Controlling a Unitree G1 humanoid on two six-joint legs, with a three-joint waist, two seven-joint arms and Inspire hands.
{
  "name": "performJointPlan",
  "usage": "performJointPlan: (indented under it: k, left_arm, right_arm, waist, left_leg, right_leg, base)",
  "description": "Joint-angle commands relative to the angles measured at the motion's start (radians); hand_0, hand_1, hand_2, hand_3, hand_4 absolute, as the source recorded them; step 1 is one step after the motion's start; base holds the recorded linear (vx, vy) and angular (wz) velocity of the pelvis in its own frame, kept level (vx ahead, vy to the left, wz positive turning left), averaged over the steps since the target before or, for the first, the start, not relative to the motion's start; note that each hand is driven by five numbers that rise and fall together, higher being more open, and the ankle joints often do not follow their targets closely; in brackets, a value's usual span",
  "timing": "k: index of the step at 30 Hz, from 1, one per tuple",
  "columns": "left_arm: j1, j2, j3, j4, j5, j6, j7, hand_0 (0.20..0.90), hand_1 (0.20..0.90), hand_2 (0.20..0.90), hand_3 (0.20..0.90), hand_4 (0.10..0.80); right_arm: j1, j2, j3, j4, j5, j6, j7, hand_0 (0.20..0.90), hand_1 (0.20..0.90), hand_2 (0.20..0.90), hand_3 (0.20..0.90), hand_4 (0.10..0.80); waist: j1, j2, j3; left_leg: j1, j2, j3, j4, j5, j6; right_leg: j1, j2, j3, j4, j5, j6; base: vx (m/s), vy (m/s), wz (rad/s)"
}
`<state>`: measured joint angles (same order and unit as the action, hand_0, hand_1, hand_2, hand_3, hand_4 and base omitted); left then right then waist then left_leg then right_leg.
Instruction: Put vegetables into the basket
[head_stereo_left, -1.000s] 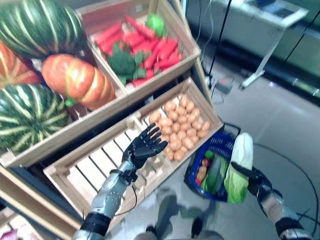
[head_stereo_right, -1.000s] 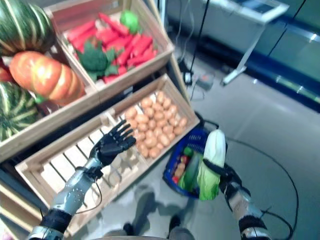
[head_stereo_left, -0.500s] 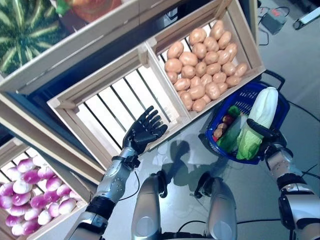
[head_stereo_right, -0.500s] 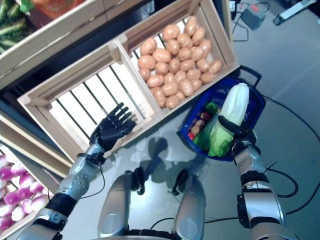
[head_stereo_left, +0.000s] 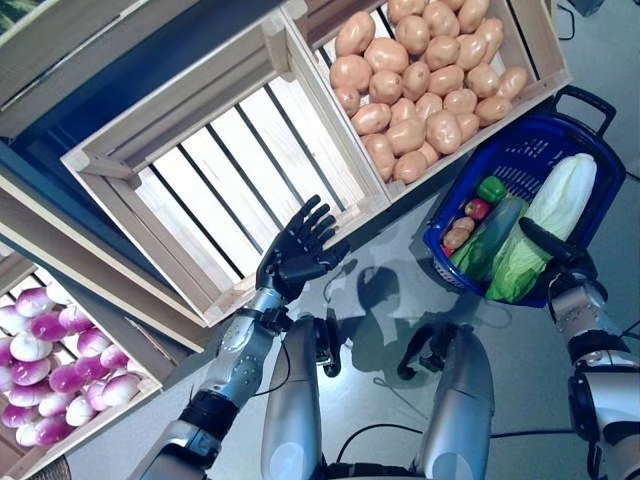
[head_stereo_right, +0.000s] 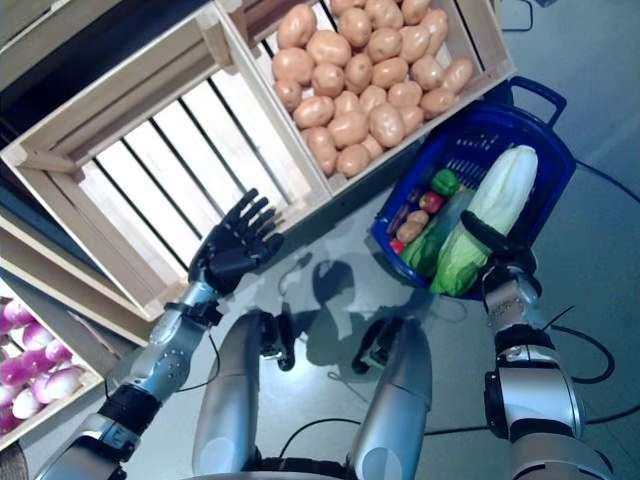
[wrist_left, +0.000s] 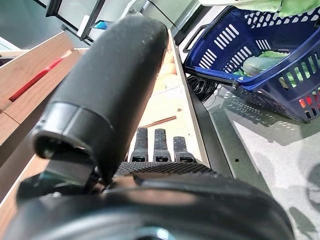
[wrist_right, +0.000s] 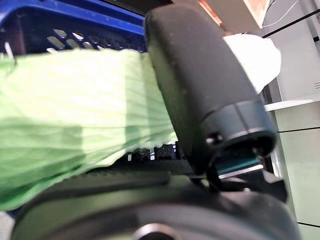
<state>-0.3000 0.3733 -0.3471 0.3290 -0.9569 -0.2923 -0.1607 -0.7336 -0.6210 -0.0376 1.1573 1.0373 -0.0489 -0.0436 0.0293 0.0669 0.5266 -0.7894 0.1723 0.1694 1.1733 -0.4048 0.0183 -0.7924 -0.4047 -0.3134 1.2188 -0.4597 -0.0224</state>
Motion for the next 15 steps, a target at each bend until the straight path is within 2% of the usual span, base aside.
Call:
performJointPlan:
  k: [1,2,3,4,5,8,9,11,12,13,15]
  left_arm:
    - [-0.062,0.019,0.000,-0.138,-0.004,-0.112,-0.027,0.900,0.900,0.900,0.900,0.800]
    - [-0.065,0.021,-0.001,-0.137,-0.005,-0.112,-0.028,0.900,0.900,0.900,0.900,0.800]
    - [-0.063,0.025,0.000,-0.131,-0.010,-0.114,-0.036,0.900,0.900,0.900,0.900,0.800]
    - [-0.064,0.029,0.001,-0.128,-0.013,-0.116,-0.041,0.900,0.900,0.900,0.900,0.800]
    - [-0.060,0.031,0.003,-0.123,-0.015,-0.119,-0.047,0.900,0.900,0.900,0.900,0.800]
    - [-0.060,0.041,0.008,-0.124,-0.018,-0.114,-0.053,0.900,0.900,0.900,0.900,0.800]
    - [-0.058,0.044,0.010,-0.124,-0.018,-0.112,-0.056,0.900,0.900,0.900,0.900,0.800]
    - [-0.053,0.054,0.014,-0.128,-0.020,-0.109,-0.065,0.900,0.900,0.900,0.900,0.800]
    - [-0.049,0.057,0.016,-0.128,-0.023,-0.107,-0.069,0.900,0.900,0.900,0.900,0.800]
    - [-0.048,0.061,0.019,-0.129,-0.025,-0.102,-0.073,0.900,0.900,0.900,0.900,0.800]
    - [-0.044,0.064,0.024,-0.129,-0.027,-0.095,-0.077,0.900,0.900,0.900,0.900,0.800]
  right_arm:
    - [-0.080,-0.115,-0.046,-0.024,0.039,-0.113,0.026,0.900,0.900,0.900,0.900,0.800]
    - [-0.080,-0.118,-0.048,-0.021,0.038,-0.113,0.030,0.900,0.900,0.900,0.900,0.800]
    - [-0.077,-0.122,-0.049,-0.016,0.039,-0.113,0.035,0.900,0.900,0.900,0.900,0.800]
    - [-0.074,-0.125,-0.051,-0.014,0.041,-0.114,0.039,0.900,0.900,0.900,0.900,0.800]
    - [-0.070,-0.128,-0.054,-0.013,0.041,-0.112,0.043,0.900,0.900,0.900,0.900,0.800]
    - [-0.065,-0.135,-0.058,-0.014,0.042,-0.108,0.048,0.900,0.900,0.900,0.900,0.800]
    - [-0.061,-0.137,-0.058,-0.015,0.040,-0.107,0.050,0.900,0.900,0.900,0.900,0.800]
    - [-0.053,-0.144,-0.064,-0.024,0.039,-0.101,0.053,0.900,0.900,0.900,0.900,0.800]
    - [-0.049,-0.144,-0.064,-0.023,0.037,-0.101,0.056,0.900,0.900,0.900,0.900,0.800]
    - [-0.046,-0.144,-0.068,-0.023,0.036,-0.099,0.058,0.900,0.900,0.900,0.900,0.800]
    - [-0.039,-0.143,-0.069,-0.023,0.026,-0.096,0.063,0.900,0.900,0.900,0.900,0.800]
  waist:
    - [0.012,0.003,-0.007]
    - [0.010,0.002,-0.007]
    - [0.012,0.000,-0.007]
    - [0.011,-0.001,-0.007]
    - [0.013,-0.003,-0.008]
    - [0.014,-0.010,-0.012]
    - [0.017,-0.012,-0.015]
    - [0.017,-0.016,-0.020]
    - [0.020,-0.018,-0.025]
    - [0.020,-0.021,-0.027]
    - [0.024,-0.023,-0.033]
  left_leg:
    - [0.108,-0.021,0.046,-0.007,-0.118,0.023]
    - [0.089,-0.018,0.044,0.019,-0.124,0.028]
    - [0.119,-0.018,0.046,-0.014,-0.117,0.023]
    - [0.101,-0.014,0.044,0.013,-0.124,0.028]
    - [0.133,-0.015,0.046,-0.023,-0.116,0.022]
    - [0.137,-0.009,0.045,-0.016,-0.118,0.025]
    - [0.164,-0.011,0.047,-0.051,-0.110,0.020]
    - [0.163,-0.007,0.045,-0.043,-0.111,0.024]
    - [0.191,-0.009,0.047,-0.079,-0.103,0.019]
    - [0.183,-0.006,0.046,-0.065,-0.105,0.023]
    - [0.219,-0.008,0.047,-0.109,-0.094,0.018]
  right_leg:
    - [0.121,0.024,-0.016,-0.025,-0.018,0.006]
    - [0.104,0.017,-0.016,0.001,-0.027,-0.001]
    - [0.130,0.026,-0.017,-0.029,-0.016,0.007]
    - [0.114,0.019,-0.016,-0.004,-0.025,0.000]
    - [0.142,0.029,-0.017,-0.037,-0.014,0.010]
    - [0.145,0.026,-0.017,-0.027,-0.019,0.004]
    - [0.170,0.034,-0.019,-0.057,-0.008,0.013]
    - [0.169,0.028,-0.021,-0.046,-0.013,0.007]
    - [0.193,0.037,-0.023,-0.077,-0.002,0.016]
    - [0.187,0.031,-0.023,-0.062,-0.008,0.009]
    - [0.219,0.042,-0.026,-0.100,0.005,0.019]
  base:
    - [-0.018,-0.018,-0.08]
    - [0.037,-0.022,-0.06]
    - [0.000,0.000,0.00]
    - [0.042,-0.027,-0.06]
    - [0.013,-0.029,-0.04]
    - [0.013,-0.008,-0.02]
    - [0.000,0.000,0.00]
    - [0.000,0.000,0.00]
    - [-0.007,-0.016,0.03]
    - [0.050,-0.007,0.03]
    - [0.026,-0.002,0.00]
